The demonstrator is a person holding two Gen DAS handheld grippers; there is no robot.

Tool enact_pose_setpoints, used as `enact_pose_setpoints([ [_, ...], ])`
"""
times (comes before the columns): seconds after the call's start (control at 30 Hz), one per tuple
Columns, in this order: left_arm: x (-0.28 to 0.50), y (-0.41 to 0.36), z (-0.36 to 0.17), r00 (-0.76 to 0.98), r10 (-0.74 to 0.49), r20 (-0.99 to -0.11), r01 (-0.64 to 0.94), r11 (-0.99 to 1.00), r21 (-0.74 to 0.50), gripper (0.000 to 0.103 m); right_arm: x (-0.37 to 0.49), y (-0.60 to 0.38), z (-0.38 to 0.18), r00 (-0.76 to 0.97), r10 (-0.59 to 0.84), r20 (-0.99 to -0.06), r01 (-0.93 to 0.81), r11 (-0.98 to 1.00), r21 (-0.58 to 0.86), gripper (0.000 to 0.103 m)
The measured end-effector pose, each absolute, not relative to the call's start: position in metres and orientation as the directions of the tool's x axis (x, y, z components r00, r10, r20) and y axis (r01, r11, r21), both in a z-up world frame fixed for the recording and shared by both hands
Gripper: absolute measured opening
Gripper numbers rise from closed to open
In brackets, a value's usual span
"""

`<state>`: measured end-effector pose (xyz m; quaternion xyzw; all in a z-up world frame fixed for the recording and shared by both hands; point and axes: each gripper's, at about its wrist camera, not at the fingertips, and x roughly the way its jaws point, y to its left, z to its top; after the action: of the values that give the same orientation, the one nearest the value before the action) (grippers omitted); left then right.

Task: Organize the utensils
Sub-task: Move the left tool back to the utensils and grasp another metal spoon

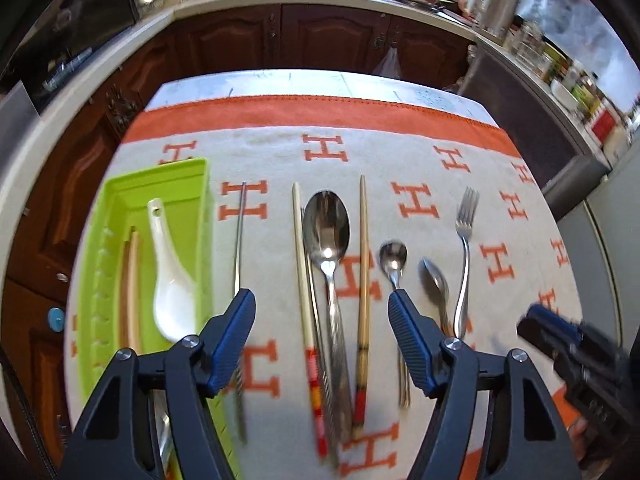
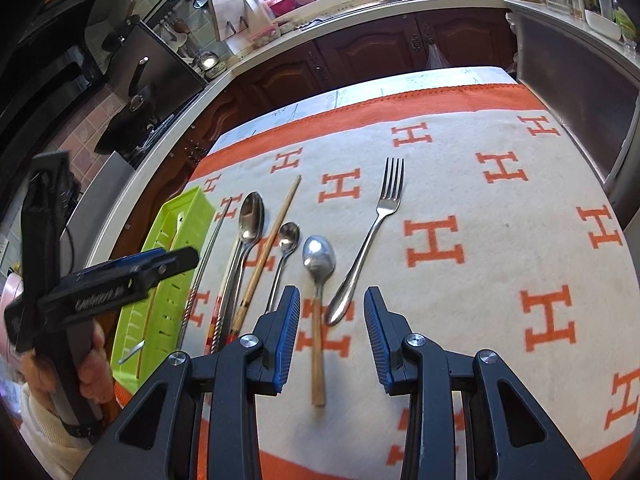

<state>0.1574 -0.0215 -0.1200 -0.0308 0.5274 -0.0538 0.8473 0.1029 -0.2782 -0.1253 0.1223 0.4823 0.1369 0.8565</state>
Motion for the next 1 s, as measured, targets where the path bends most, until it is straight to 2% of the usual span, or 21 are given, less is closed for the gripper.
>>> enact_pose_setpoints([
  [0.23,0.202,-0.027,-0.144,0.416,-0.122,-0.901,0.036,0.992,-0.117,0.052,0.121,-0.285,-0.136,0.491,0.364,-0.792,-0.112,0.927,0.358,0.034],
  [0.5,0.223,-0.039,-0.161,0.418,-0.086,-0.904,0.049,0.996,-0.072,0.050,0.130,-0.290,-0.151,0.474,0.366,-0.801,-0.106,0.927,0.361,0.034],
  [0.77,0.229,-0.042,-0.173,0.398,-0.070,-0.914,0.066,0.997,-0.048,0.014,0.139,-0.290,-0.164,0.459,0.374,-0.806,-0.100,0.923,0.371,0.034],
  [1.0,0.226,-0.047,-0.168,0.413,-0.109,-0.904,0.120,0.991,-0.065,0.013,0.142,-0.286,-0.171,0.449,0.380,-0.808,-0.100,0.921,0.377,0.034],
])
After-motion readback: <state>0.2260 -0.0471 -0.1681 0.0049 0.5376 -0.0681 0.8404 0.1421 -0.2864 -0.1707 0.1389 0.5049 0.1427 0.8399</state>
